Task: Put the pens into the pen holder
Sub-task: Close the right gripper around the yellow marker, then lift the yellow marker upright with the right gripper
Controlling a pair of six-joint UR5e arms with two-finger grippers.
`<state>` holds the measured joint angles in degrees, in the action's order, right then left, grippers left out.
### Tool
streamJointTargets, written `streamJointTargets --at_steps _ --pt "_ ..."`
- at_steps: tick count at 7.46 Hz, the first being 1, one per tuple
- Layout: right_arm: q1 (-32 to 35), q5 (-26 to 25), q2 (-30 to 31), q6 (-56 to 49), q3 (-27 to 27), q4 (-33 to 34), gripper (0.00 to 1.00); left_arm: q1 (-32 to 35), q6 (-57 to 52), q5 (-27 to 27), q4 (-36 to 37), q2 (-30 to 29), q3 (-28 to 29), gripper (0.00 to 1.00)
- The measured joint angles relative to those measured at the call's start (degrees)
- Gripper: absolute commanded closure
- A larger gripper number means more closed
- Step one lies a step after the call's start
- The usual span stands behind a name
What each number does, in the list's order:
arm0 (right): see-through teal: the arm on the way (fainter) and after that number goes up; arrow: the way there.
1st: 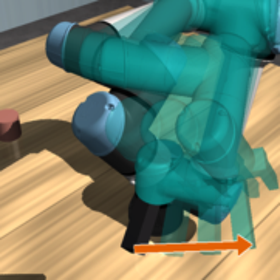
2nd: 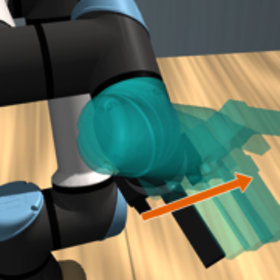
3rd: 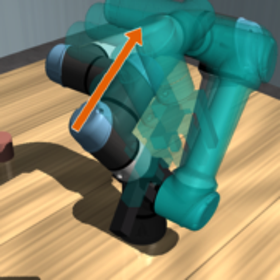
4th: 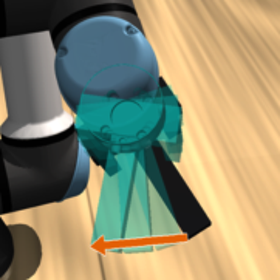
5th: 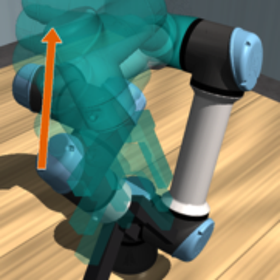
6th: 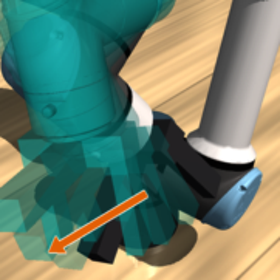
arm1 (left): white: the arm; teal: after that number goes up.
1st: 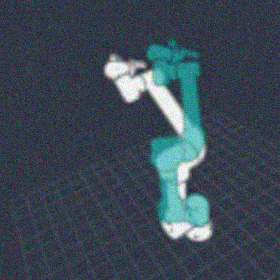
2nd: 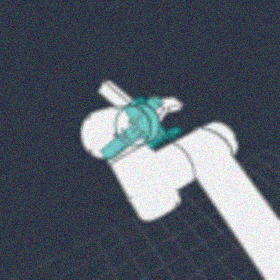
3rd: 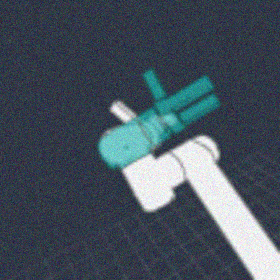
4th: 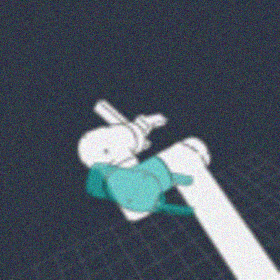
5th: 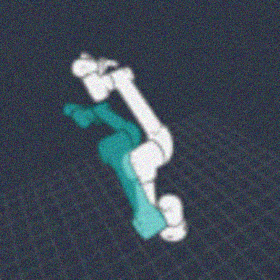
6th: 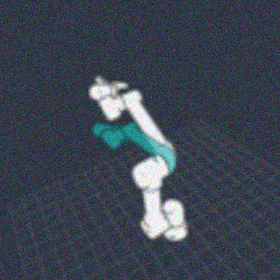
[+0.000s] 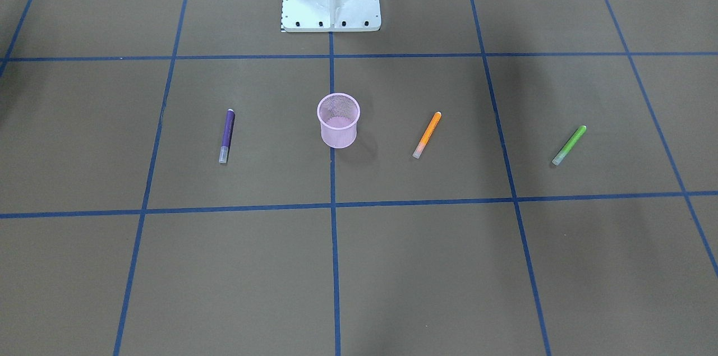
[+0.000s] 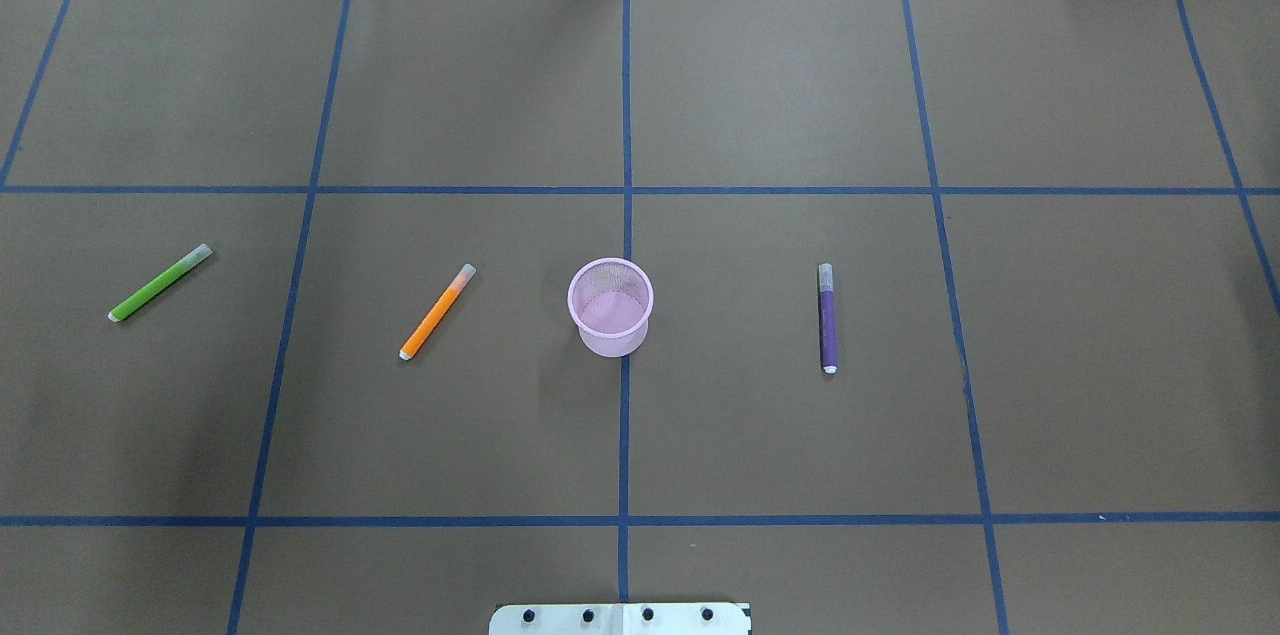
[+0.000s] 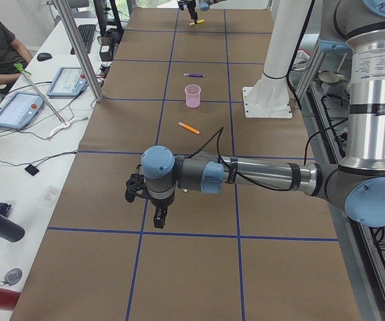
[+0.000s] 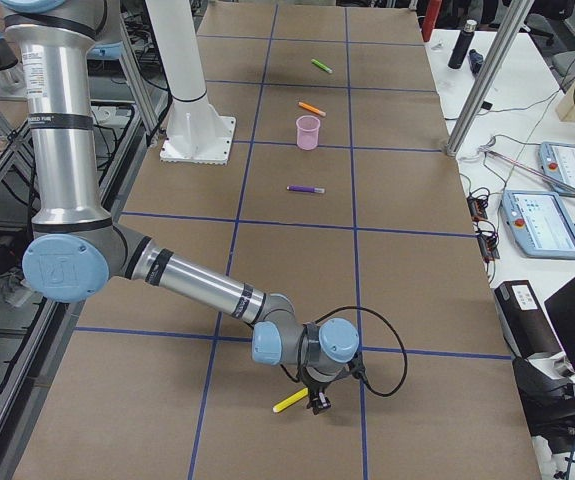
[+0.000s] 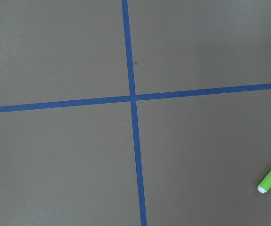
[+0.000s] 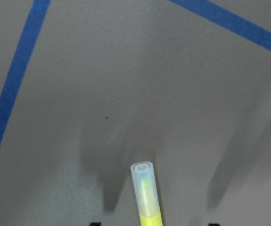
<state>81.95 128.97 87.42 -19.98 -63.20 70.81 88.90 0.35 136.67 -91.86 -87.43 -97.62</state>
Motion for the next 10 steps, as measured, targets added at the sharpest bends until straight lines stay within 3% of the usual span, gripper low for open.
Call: streamJointTargets --at_steps 4,6,8,10 --pt "-0.7 -0.1 0.1 -0.1 0.8 0.0 0.28 0.0 0.1 0.0 0.0 0.0 -0.2 0.00" --pt "-1.0 -0.2 -0.2 -0.2 1.1 0.0 0.53 0.0 0.1 0.0 0.0 0.0 -0.3 0.00" --pt "-1.1 -0.3 -0.2 -0.2 1.3 0.0 0.64 0.0 0.1 0.0 0.0 0.1 -0.3 0.00" --pt "-1.1 -0.2 -0.2 -0.2 1.6 0.0 1.00 0.0 0.1 0.0 0.0 0.1 -0.3 0.00"
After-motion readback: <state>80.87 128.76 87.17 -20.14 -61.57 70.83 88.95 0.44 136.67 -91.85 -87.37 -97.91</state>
